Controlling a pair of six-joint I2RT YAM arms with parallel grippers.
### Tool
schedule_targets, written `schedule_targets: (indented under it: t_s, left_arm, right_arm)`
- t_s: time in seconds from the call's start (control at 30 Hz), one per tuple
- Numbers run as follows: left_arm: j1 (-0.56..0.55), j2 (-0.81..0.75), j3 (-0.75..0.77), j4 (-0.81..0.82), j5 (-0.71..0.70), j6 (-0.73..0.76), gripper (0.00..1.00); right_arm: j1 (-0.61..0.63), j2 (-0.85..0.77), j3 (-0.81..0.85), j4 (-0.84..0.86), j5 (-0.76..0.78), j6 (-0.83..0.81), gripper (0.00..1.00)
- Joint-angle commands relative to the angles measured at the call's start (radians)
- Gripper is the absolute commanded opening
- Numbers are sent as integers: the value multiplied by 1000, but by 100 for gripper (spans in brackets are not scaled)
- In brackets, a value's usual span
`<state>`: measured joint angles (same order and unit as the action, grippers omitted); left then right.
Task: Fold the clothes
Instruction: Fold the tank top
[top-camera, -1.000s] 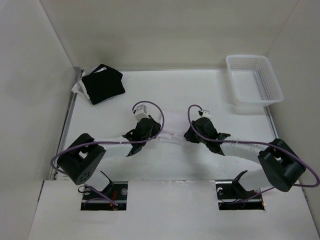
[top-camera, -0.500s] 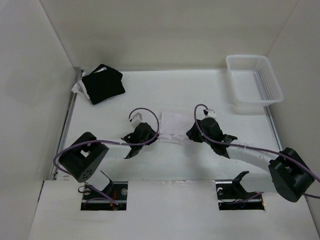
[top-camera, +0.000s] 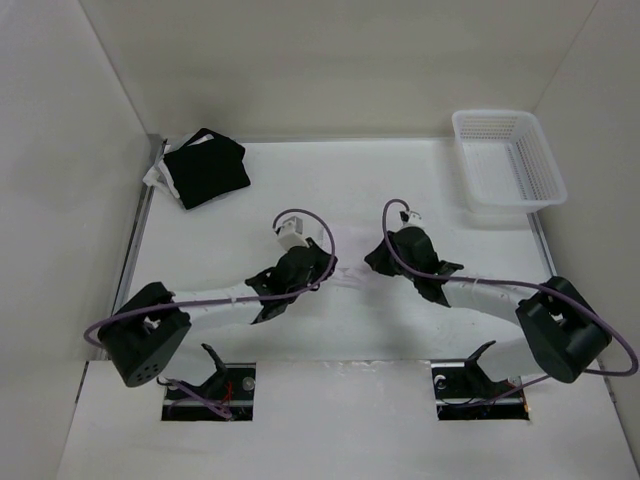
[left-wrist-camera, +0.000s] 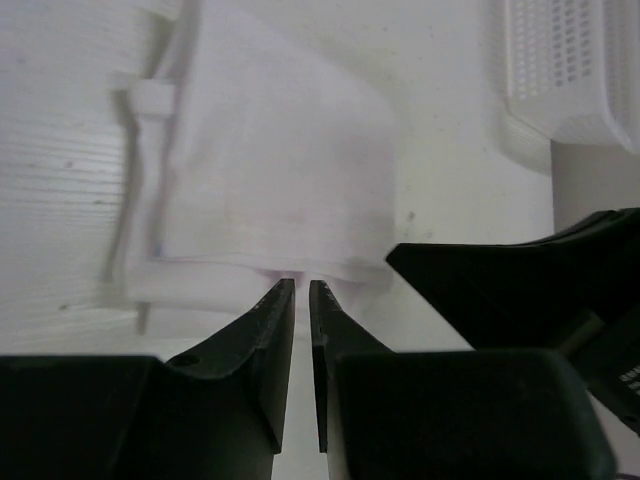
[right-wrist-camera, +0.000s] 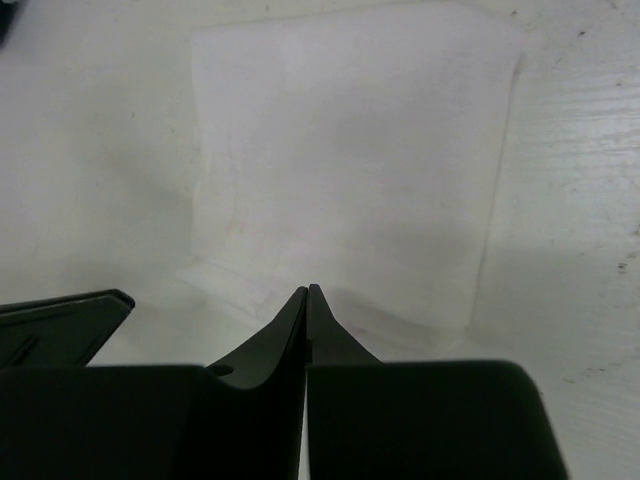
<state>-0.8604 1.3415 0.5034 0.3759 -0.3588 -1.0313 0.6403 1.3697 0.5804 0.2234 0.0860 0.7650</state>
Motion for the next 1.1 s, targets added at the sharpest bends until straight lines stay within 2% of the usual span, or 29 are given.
schedule_targets:
  t_s: [0.0,0.2,0.37,0.63,0.83,1.07]
  left_arm:
    - [-21,82,84,55,-29,43,11]
    - [42,263,61,178,21,25,11]
    - [53,280,-17,230,43,5,11]
    - [53,63,-138,221,38,19,18]
    - [71,-142,-151,78,-3,94,24]
    - [152,-252,-68,-150,-28,258,34]
  right_arm:
    - [-27,25,-14,162,-22,68,3]
    - [-67,43,-112,209,-20,117,4]
    - [-73,14,-165,206,-8,125,4]
    - [-86,-124,-162,120,1,105,9]
    - [-98,-323,-129,-16,12,37,25]
    - [-172,-466,-108,-105,113,-56,45]
